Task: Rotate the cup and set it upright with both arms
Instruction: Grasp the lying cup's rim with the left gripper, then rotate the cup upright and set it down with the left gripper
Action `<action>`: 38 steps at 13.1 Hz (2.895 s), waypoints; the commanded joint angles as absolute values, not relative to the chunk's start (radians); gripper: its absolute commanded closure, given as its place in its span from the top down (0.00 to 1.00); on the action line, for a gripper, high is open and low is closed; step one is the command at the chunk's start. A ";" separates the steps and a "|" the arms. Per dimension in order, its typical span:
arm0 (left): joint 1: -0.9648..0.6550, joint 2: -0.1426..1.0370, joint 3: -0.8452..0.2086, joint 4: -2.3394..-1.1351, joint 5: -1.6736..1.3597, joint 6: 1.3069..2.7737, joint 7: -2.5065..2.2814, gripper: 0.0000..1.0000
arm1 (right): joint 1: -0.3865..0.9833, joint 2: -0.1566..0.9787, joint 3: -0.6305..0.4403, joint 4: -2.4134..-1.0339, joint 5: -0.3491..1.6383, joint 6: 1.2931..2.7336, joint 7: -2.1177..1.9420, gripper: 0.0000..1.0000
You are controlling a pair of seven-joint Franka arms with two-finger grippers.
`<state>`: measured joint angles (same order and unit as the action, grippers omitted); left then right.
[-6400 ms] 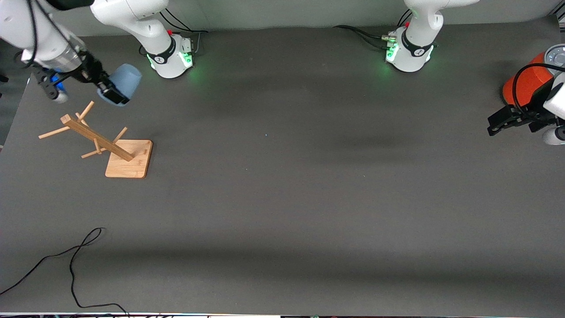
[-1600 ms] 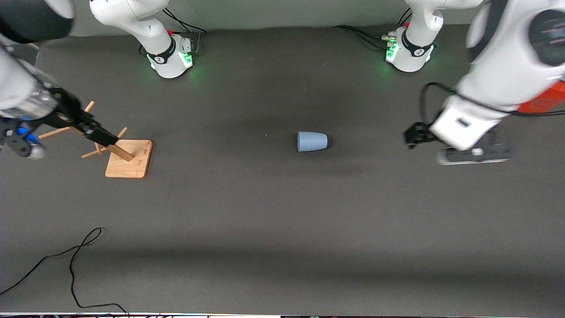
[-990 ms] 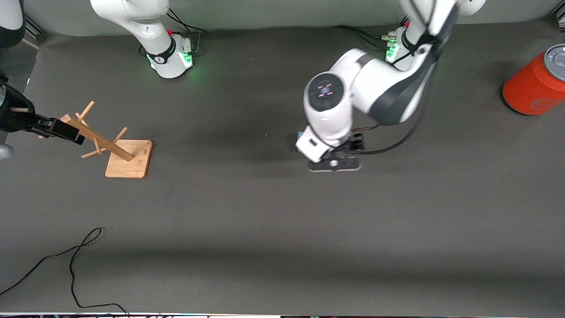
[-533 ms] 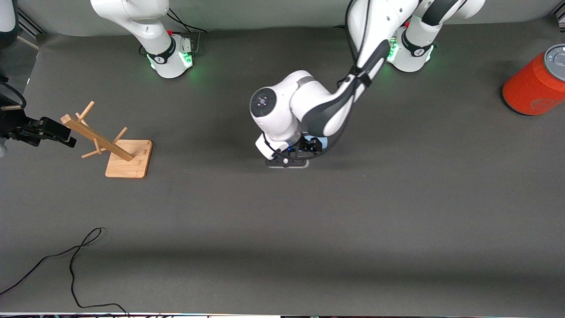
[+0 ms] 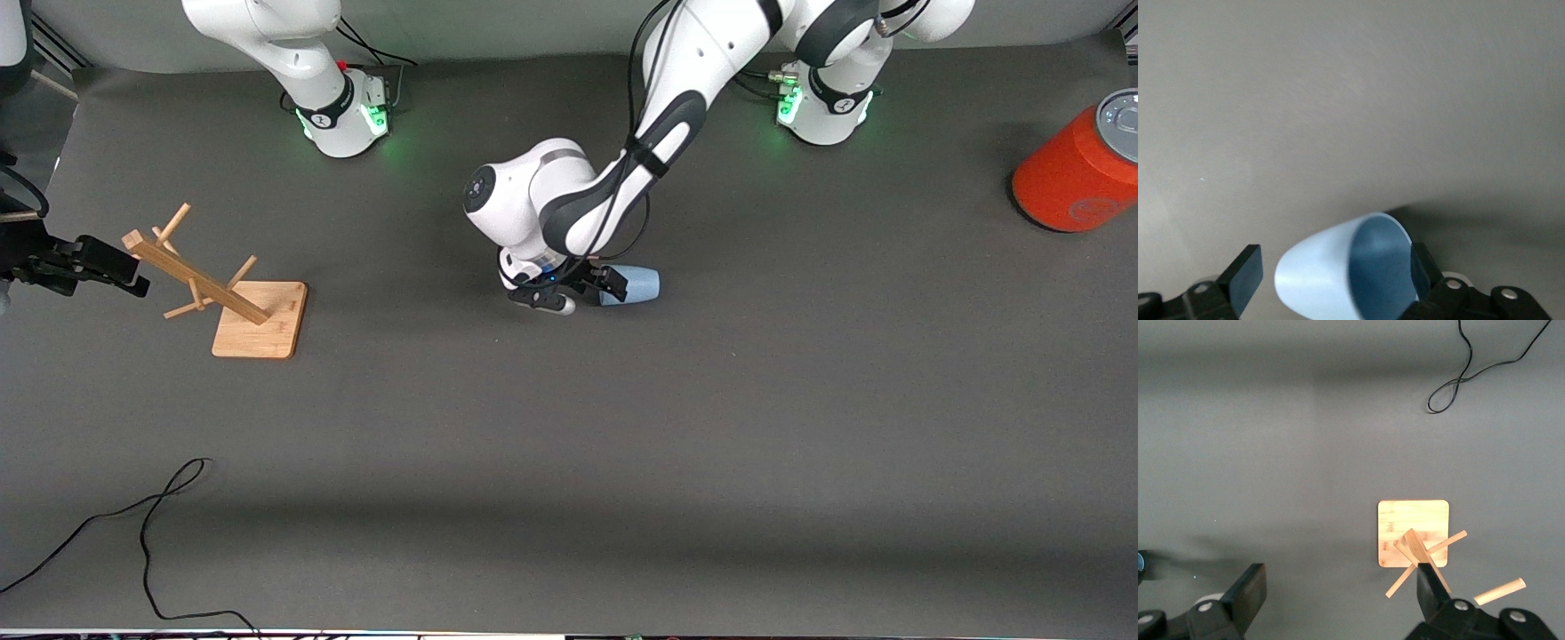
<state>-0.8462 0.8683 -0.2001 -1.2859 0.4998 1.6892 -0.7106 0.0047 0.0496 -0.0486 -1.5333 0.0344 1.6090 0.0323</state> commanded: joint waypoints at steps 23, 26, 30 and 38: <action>-0.479 0.415 -0.158 -1.193 0.171 1.478 -0.453 0.00 | 0.025 0.020 -0.060 -1.582 0.014 1.615 -0.054 1.00; -0.371 0.171 -0.158 -1.540 0.086 1.740 -0.453 0.00 | 0.037 0.020 -0.060 -1.578 -0.014 1.594 -0.055 1.00; -0.412 0.126 -0.164 -1.880 0.094 2.162 -0.670 0.00 | 0.061 0.018 -0.067 -1.578 -0.048 1.574 -0.055 1.00; -0.491 0.446 -0.163 -1.916 0.362 2.540 -1.043 0.00 | 0.058 0.017 -0.097 -1.580 0.014 1.574 -0.052 1.00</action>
<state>-0.4678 0.4246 -0.1722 -1.9367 0.3095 2.5226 -0.9729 0.0527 0.0424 -0.0765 -1.5582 -0.0202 1.5725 -0.0355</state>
